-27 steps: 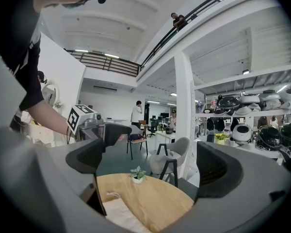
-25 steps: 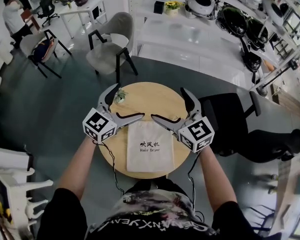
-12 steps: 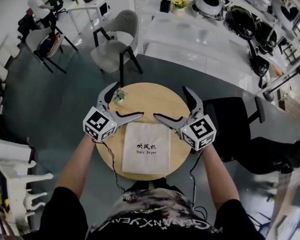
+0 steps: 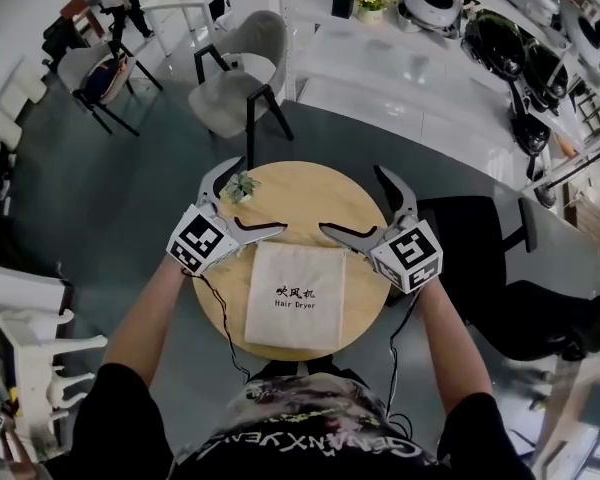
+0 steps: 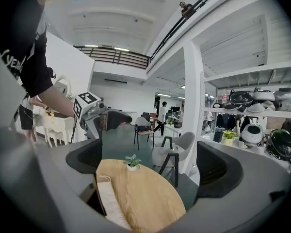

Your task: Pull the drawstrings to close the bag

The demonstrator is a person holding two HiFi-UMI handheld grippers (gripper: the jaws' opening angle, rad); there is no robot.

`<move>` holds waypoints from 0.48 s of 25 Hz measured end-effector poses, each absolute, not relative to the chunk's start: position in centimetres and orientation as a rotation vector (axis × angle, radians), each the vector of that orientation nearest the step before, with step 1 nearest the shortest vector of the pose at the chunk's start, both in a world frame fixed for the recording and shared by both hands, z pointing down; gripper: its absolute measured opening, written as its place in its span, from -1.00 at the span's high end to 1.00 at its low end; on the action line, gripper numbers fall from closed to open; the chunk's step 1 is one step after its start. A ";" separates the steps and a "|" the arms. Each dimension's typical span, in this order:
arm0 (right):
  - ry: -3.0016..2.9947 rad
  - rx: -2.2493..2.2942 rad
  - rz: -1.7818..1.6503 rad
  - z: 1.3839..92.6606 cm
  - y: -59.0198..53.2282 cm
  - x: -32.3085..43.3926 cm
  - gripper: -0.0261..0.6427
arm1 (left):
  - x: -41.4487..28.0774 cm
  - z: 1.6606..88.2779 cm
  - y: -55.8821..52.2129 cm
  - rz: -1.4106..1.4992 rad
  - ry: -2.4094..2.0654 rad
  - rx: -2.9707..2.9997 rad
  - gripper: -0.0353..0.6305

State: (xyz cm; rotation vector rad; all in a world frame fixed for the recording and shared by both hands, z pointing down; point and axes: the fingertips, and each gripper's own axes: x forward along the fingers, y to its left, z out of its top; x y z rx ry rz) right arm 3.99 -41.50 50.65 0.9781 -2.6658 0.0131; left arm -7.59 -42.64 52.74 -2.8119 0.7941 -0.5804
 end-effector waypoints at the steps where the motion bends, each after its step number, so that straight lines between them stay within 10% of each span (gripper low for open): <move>1: -2.660 0.961 0.013 50.9 -41.6 3.9 -0.83 | -7.6 52.9 -42.7 -0.598 0.785 -2.804 -0.87; 12: -2.535 0.701 -0.023 55.0 -41.9 3.2 -0.83 | -8.5 57.1 -43.3 -0.814 0.657 -2.792 -0.87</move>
